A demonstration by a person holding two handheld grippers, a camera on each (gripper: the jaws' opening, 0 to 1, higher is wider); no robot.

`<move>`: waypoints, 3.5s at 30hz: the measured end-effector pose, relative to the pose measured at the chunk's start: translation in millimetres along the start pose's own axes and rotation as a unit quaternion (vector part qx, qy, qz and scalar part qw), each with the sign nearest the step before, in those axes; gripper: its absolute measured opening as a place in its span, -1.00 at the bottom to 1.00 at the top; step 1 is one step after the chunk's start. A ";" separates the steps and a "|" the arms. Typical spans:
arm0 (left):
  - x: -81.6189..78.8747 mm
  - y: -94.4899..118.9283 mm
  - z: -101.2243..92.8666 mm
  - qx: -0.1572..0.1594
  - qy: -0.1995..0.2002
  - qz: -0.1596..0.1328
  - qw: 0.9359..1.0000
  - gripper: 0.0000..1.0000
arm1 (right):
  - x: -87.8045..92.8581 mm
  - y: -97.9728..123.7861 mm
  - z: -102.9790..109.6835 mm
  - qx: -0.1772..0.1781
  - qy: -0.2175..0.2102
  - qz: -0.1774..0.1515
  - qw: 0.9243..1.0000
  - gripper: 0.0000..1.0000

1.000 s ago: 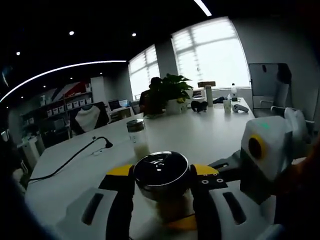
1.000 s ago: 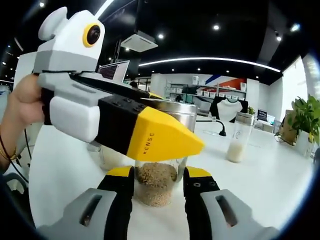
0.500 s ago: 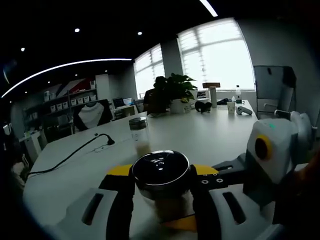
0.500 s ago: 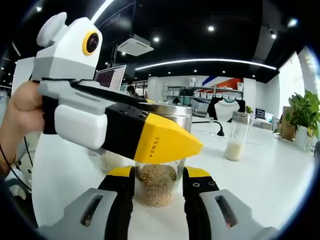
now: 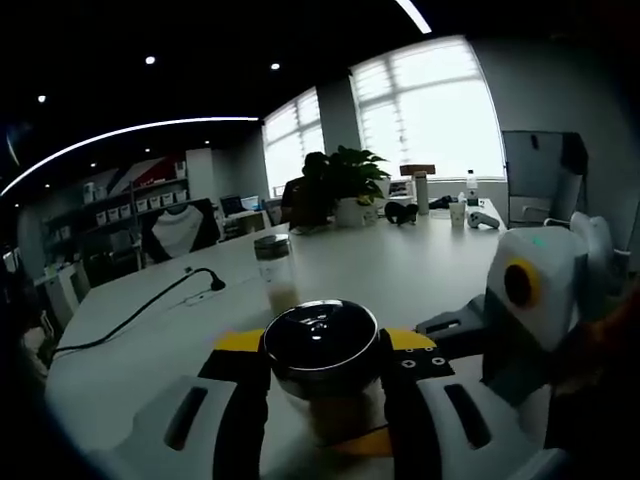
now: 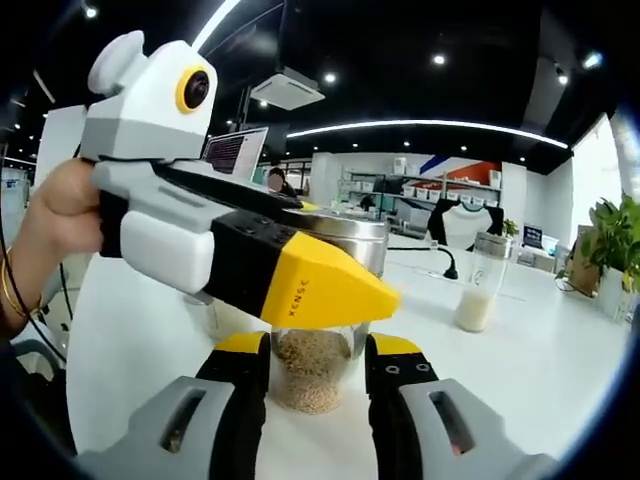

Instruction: Rotate the seasoning bottle until the label or dispensing opening points toward the visible target arrow and the bottle remains upright within the marked orientation range

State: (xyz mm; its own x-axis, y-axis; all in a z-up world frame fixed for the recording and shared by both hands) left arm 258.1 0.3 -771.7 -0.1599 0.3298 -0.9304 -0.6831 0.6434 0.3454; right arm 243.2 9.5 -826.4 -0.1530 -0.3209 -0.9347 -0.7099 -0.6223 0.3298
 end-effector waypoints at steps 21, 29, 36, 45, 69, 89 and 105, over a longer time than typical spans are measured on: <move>4.0 3.8 1.2 0.044 -0.024 0.004 0.999 -0.09 | -5.0 -14.8 8.7 -0.165 0.035 -0.032 0.985 -0.22; 3.8 4.4 0.4 0.057 -0.027 0.005 0.998 -0.09 | -8.0 -17.3 12.7 -0.202 0.081 -0.022 0.976 -0.17; 4.0 4.5 0.7 0.059 -0.029 0.008 0.998 -0.09 | -6.8 -16.9 13.7 -0.203 0.073 -0.020 0.976 -0.18; 15.7 1.9 -0.3 0.023 -0.071 0.048 0.996 -0.04 | -6.5 -16.8 12.4 -0.183 0.046 -0.024 0.982 -0.20; -6.7 6.7 -1.1 -0.040 0.054 -0.035 0.997 -0.01 | -4.9 -7.3 1.4 0.035 -0.050 -0.029 0.998 -0.22; 1.7 -0.9 8.3 -0.098 0.085 -0.045 0.990 0.04 | -8.6 -1.2 7.2 0.103 -0.038 -0.061 0.992 -0.23; -1.8 -1.6 9.2 -0.066 0.127 -0.077 0.987 -0.02 | -9.5 -0.3 6.7 0.098 -0.057 -0.076 0.991 -0.23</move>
State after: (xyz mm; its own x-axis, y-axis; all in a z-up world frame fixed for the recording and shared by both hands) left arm 266.1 5.1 -769.4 -0.2095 0.0404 -0.9770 -0.7971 0.5716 0.1946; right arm 240.3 17.4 -818.5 -0.1034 -0.1449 -0.9840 -0.8490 -0.5026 0.1632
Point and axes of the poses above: the point that each gripper's makers call its tool centre point, and the gripper's own axes: y roughly backward along the fingers, z roughly to its left, x roughly out of its underside, the point moved 1 cm from there along y, roughly backward along the fingers, and after that the axes turned 8 degrees about z, right-handed, at the moved point
